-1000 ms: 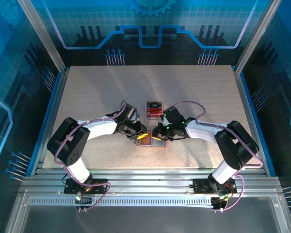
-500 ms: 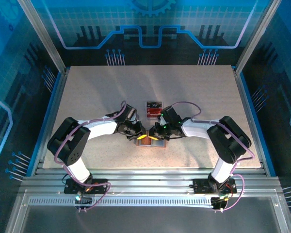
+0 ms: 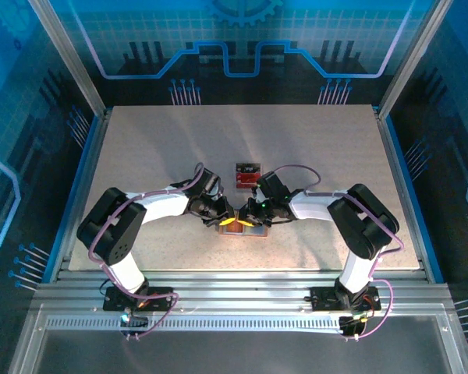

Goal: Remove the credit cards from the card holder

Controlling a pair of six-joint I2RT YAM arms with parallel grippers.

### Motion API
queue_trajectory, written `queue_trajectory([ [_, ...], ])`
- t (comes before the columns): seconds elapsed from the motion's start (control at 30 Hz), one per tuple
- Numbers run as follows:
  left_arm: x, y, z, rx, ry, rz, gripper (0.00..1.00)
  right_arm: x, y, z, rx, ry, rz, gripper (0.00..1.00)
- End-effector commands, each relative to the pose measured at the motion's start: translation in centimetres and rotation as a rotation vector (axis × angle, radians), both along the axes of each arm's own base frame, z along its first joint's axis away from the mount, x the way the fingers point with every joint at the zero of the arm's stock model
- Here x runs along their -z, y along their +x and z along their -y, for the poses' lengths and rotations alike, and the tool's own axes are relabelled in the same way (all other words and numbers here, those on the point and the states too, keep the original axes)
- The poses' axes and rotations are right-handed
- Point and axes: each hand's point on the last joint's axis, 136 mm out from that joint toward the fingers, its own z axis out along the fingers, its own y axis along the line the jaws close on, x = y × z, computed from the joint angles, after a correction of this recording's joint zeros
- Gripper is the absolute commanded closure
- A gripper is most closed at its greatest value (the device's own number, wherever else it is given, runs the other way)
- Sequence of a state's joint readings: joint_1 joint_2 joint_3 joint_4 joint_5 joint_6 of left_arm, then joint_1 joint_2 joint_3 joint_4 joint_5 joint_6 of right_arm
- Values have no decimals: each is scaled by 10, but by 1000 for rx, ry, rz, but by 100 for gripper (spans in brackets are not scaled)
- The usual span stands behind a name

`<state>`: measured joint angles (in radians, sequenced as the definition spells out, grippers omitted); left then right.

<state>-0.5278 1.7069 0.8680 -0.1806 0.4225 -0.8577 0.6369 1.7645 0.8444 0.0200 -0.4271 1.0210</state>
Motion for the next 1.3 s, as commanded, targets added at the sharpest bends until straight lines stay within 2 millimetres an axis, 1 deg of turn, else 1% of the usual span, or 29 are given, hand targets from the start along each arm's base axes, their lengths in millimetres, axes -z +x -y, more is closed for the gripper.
queue_trajectory([
  [0.0, 15, -7, -10, 10, 51, -40, 86, 1, -3, -1, -8, -14, 2, 84],
  [0.2, 20, -11, -14, 24, 78, -53, 86, 1, -5, 3, -5, -27, 3, 82],
  [0.63, 19, -11, -16, 25, 93, -57, 83, 3, -6, 18, 5, -61, 4, 81],
  [0.77, 15, -10, -16, 18, 88, -50, 82, 4, -5, 21, 2, -73, 6, 81],
  [0.9, 11, -8, -15, 16, 84, -43, 81, 3, -4, 22, -5, -85, 9, 81],
  [1.0, 10, -8, -16, 18, 86, -42, 82, -1, -3, 20, -10, -73, 18, 85],
  [1.07, 11, -8, -16, 18, 89, -41, 83, -5, -2, 19, -8, -63, 26, 85],
  [1.27, 11, -8, -16, 15, 90, -45, 83, -15, -1, 8, -9, 8, 40, 85],
])
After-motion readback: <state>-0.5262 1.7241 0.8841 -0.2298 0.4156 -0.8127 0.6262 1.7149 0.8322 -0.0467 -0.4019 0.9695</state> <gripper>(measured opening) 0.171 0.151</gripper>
